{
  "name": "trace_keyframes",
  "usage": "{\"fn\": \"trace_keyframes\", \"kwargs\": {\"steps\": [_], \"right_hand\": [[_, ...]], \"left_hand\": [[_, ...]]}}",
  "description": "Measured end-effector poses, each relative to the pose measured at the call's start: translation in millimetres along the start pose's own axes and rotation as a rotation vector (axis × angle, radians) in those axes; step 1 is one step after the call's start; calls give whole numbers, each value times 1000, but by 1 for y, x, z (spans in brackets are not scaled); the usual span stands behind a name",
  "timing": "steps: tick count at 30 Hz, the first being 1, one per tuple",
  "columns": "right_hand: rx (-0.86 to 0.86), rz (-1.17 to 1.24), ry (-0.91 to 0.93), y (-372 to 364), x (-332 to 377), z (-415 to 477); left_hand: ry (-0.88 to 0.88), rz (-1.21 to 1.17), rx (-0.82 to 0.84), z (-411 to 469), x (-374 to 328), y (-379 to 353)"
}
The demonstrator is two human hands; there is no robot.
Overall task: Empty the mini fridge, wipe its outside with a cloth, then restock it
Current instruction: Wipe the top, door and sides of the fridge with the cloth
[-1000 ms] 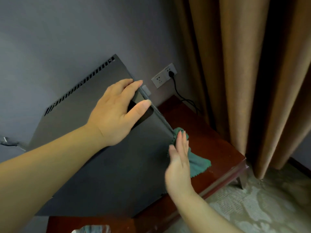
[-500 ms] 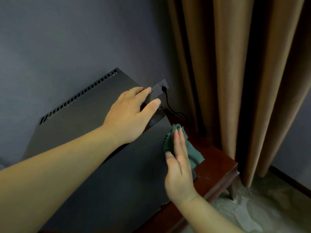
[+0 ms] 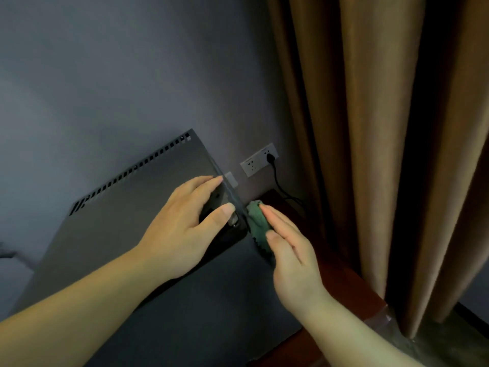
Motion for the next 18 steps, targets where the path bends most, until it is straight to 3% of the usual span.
{"fn": "trace_keyframes", "kwargs": {"steps": [7,14,18], "right_hand": [[216,-24,-5,6,27,50],[465,-158,12,-10,10,49],[464,-231,43,-12,-2,50]], "left_hand": [[166,-20,-69,18,8,7],[239,130,-48,28,7,-2],[249,151,-49,26,7,-1]]}}
Point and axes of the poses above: each hand's wrist, its own z-axis towards the middle knuckle, its own y-axis out of the back of the hand, x = y × z, the point moved 6 cm from there along z, towards the middle knuckle, and after that the axes turned 11 degrees about -y, right-handed, at the moved point
